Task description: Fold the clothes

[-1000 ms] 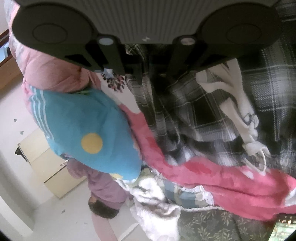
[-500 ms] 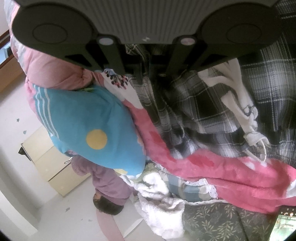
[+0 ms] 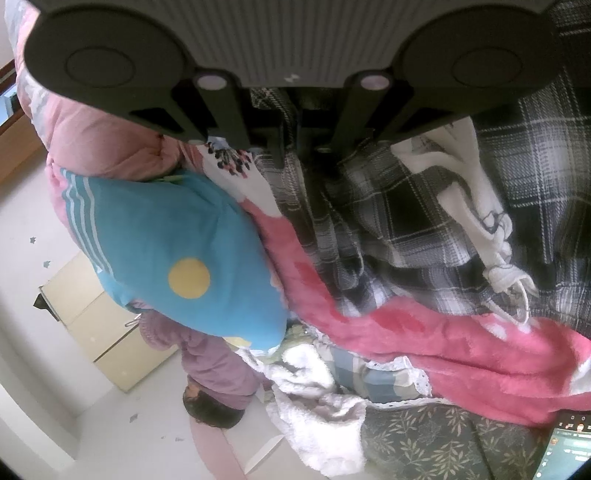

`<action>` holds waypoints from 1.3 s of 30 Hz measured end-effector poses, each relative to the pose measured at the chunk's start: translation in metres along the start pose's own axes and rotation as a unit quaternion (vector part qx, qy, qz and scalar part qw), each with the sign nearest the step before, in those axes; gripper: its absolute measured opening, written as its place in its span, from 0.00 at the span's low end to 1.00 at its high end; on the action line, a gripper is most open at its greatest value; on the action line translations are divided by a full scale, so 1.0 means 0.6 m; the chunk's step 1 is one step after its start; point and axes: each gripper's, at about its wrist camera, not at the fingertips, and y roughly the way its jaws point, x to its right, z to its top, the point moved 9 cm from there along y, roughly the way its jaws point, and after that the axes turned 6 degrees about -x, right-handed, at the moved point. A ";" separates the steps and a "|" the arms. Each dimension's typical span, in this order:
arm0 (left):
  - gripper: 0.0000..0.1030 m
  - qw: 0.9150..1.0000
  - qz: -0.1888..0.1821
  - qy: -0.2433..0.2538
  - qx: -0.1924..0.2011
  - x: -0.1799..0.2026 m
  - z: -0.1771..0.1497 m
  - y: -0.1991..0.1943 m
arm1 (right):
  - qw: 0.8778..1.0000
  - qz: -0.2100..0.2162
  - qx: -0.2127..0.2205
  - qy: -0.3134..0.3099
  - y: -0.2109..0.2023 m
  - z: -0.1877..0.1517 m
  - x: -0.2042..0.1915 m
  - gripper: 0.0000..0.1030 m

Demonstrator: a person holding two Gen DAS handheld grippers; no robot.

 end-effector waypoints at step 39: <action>0.06 1.000 -0.005 -0.015 -0.010 -0.015 0.003 -0.004 | 0.995 -0.085 -0.021 -0.043 0.011 0.029 -0.014 0.00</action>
